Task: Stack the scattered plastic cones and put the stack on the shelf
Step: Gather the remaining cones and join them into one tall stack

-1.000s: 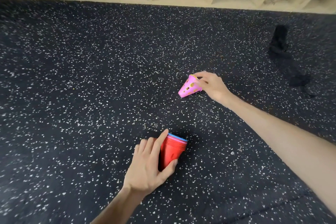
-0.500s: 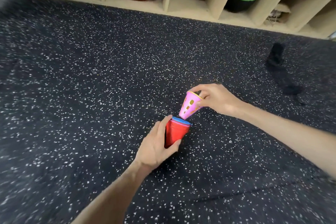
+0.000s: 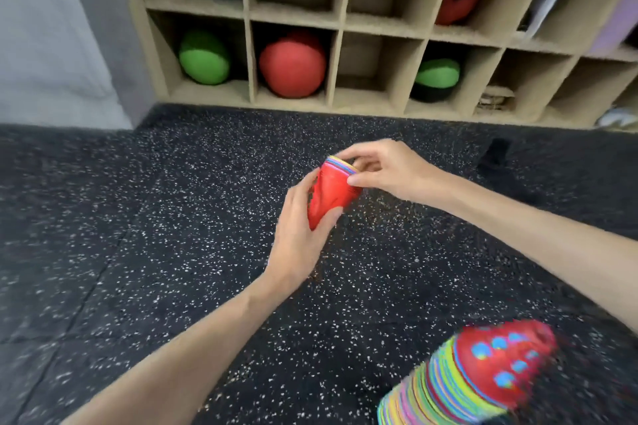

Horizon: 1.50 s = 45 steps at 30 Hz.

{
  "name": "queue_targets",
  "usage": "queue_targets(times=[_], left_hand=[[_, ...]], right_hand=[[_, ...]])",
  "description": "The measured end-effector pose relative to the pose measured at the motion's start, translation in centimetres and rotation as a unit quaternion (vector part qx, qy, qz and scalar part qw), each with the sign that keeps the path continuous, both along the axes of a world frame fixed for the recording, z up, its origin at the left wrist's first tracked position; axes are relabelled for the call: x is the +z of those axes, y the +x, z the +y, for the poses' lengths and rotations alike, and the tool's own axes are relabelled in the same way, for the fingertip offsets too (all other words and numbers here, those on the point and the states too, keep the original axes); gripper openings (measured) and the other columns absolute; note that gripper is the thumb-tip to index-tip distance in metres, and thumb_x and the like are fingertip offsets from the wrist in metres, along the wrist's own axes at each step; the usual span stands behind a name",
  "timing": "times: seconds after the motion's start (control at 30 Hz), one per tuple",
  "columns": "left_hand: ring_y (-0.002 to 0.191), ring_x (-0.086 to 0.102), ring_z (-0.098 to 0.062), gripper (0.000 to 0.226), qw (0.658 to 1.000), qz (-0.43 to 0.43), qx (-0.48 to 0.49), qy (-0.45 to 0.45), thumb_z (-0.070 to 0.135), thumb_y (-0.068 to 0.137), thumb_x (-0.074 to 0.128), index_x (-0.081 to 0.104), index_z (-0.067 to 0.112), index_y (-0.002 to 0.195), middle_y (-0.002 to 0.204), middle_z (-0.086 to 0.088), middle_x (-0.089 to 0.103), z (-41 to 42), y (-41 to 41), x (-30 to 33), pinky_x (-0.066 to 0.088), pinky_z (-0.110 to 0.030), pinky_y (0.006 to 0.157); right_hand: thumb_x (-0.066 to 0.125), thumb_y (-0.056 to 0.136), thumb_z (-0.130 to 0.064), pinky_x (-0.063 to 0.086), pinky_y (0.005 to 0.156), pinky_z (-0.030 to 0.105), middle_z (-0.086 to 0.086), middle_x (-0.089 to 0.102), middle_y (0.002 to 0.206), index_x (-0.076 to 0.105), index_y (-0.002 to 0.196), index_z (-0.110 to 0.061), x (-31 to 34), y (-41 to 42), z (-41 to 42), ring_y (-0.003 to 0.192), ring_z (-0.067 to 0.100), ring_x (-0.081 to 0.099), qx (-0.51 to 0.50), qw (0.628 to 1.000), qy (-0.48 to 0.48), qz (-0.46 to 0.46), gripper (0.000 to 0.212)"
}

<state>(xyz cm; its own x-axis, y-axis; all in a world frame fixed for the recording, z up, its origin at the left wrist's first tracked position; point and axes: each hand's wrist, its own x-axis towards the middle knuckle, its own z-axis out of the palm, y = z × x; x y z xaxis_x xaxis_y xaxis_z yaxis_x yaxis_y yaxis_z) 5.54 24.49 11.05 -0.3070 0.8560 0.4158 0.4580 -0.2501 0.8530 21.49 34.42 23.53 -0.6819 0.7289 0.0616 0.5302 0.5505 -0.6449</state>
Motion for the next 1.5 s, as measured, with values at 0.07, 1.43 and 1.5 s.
queue_targets(times=[0.07, 1.43, 1.5], left_hand=[[0.106, 0.063, 0.0, 0.054, 0.999, -0.032, 0.017, 0.018, 0.029, 0.092, 0.076, 0.05, 0.034, 0.139, 0.122, 0.014, 0.064, -4.0, 0.9, 4.6, 0.052, -0.03, 0.096], [0.104, 0.072, -0.023, 0.043, 0.963, 0.105, -0.234, -0.084, 0.039, 0.081, 0.076, 0.06, 0.037, 0.121, 0.109, 0.001, 0.077, -12.3, 14.5, 16.8, 0.057, -0.043, 0.097], [0.102, 0.072, -0.019, 0.042, 0.958, 0.121, -0.24, -0.103, 0.028, 0.086, 0.078, 0.061, 0.031, 0.124, 0.109, -0.001, 0.077, -11.6, 14.3, 14.4, 0.056, -0.042, 0.099]], right_hand=[[0.077, 0.086, -0.005, 0.044, 0.073, 0.014, -0.007, 0.071, 0.09, 0.07, 0.12, -0.016, 3.7, 1.6, -4.8, 0.071, -0.007, 0.06, 0.0, 0.998, 0.025, 0.049, 0.037], [0.089, 0.061, -0.049, 0.049, 0.098, 0.033, -0.019, 0.065, 0.116, 0.05, 0.117, -0.031, -3.1, 17.8, -24.3, 0.111, 0.001, 0.061, -0.305, 0.919, -0.046, 0.246, 0.071], [0.088, 0.063, -0.051, 0.048, 0.098, 0.036, -0.016, 0.065, 0.118, 0.049, 0.117, -0.032, -5.2, 17.8, -24.0, 0.112, 0.003, 0.06, -0.306, 0.928, -0.059, 0.207, 0.069]])
